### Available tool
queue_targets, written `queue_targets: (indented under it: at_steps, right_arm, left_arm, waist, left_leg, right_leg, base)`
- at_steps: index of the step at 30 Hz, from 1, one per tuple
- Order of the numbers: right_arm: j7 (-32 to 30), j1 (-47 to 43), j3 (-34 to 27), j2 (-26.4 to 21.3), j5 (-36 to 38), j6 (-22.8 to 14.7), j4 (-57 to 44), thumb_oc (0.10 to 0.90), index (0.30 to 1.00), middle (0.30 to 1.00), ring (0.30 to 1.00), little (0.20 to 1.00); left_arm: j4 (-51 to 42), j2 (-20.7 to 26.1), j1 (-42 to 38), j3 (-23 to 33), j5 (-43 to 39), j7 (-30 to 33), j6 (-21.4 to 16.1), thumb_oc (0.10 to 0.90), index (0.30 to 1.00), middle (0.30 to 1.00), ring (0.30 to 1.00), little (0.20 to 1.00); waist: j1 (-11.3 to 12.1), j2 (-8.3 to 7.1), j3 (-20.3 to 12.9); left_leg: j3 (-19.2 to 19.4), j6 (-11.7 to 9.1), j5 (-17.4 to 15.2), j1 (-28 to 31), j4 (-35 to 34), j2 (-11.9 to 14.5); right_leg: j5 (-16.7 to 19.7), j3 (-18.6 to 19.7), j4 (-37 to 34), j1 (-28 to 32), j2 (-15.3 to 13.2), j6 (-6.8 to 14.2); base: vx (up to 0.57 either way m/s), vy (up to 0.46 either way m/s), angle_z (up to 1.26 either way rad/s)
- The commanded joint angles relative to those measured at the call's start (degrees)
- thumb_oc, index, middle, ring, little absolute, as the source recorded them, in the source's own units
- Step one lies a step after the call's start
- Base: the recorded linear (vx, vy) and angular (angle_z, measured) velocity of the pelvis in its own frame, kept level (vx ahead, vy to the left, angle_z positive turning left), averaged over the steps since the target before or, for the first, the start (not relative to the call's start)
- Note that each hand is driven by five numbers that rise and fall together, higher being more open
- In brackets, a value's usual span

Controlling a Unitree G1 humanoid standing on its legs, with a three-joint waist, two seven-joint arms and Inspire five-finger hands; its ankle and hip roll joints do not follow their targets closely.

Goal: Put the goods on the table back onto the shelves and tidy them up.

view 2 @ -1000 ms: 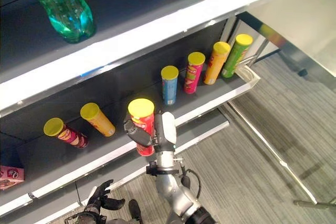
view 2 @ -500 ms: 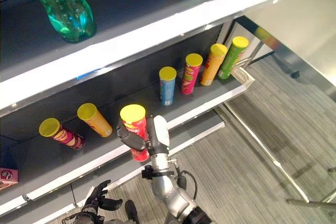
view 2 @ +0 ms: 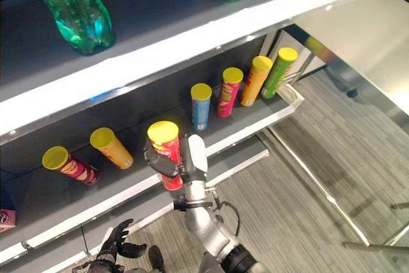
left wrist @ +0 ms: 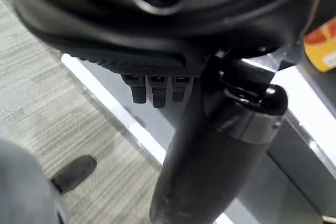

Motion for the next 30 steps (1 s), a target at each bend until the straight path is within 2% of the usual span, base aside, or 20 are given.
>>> queue_targets:
  at_steps: [1,6,11,18,30]
  right_arm:
    - [-4.20,-8.62,-1.14,6.23,-1.33,-6.86,-5.69,0.400,0.300,0.300,0.300,0.300]
    - [-3.71,-7.34,-2.09,5.94,-0.25,-7.33,-6.26,0.400,0.300,0.300,0.300,0.300]
    - [-3.66,-6.02,-2.55,4.63,-0.54,-8.02,-6.40,0.400,0.300,0.300,0.300,0.300]
    - [-4.49,-4.70,-5.67,2.75,-1.75,-7.48,-4.95,0.400,0.300,0.300,0.300,0.300]
    - [-4.56,-0.80,-6.37,2.22,-2.37,-7.57,-4.32,0.400,0.300,0.300,0.300,0.300]
  left_arm:
    - [2.24,-0.73,5.32,-3.67,3.03,1.50,0.04,0.800,0.900,0.900,0.900,0.900]
    - [2.85,-0.79,5.33,-2.75,2.74,1.67,0.14,0.800,0.900,0.900,0.900,0.900]
    - [3.16,-0.82,5.25,-2.78,3.67,1.50,0.45,0.800,0.900,0.900,0.900,0.900]
    - [2.75,-0.39,4.28,-3.24,5.95,0.81,0.73,0.800,0.900,0.900,0.900,0.900]
    - [5.33,-0.85,5.08,-2.05,7.23,0.56,1.08,0.800,0.900,0.900,0.900,0.900]
  waist:
    - [3.48,0.43,2.15]
    - [3.44,-0.08,1.36]
    - [3.34,0.13,0.48]
    - [4.66,0.35,-0.98]
    - [5.57,0.44,-2.41]
  left_leg:
    - [-5.17,2.13,-8.64,3.76,0.24,-3.62]
    - [-5.15,2.11,-8.70,4.40,0.24,-3.89]
    - [-5.69,2.09,-8.78,5.05,0.24,-3.71]
    - [-6.97,2.18,-8.79,5.81,0.24,-3.38]
    - [-8.52,2.15,-8.92,6.94,0.24,-3.60]
  right_leg:
    - [9.16,-1.56,-0.28,-2.17,-4.86,6.64]
    - [9.19,-1.62,-0.52,-1.55,-4.94,6.68]
    - [8.76,-2.47,-0.65,-0.17,-4.97,6.69]
    - [7.89,-4.18,-0.58,2.30,-5.21,6.71]
    - [7.13,-6.08,-0.56,4.95,-5.64,6.65]
  base:
    - [0.00,0.000,0.00]
    - [0.03,-0.003,0.01]
    - [0.03,0.003,0.03]
    - [0.04,-0.007,0.10]
    - [0.02,0.006,0.10]
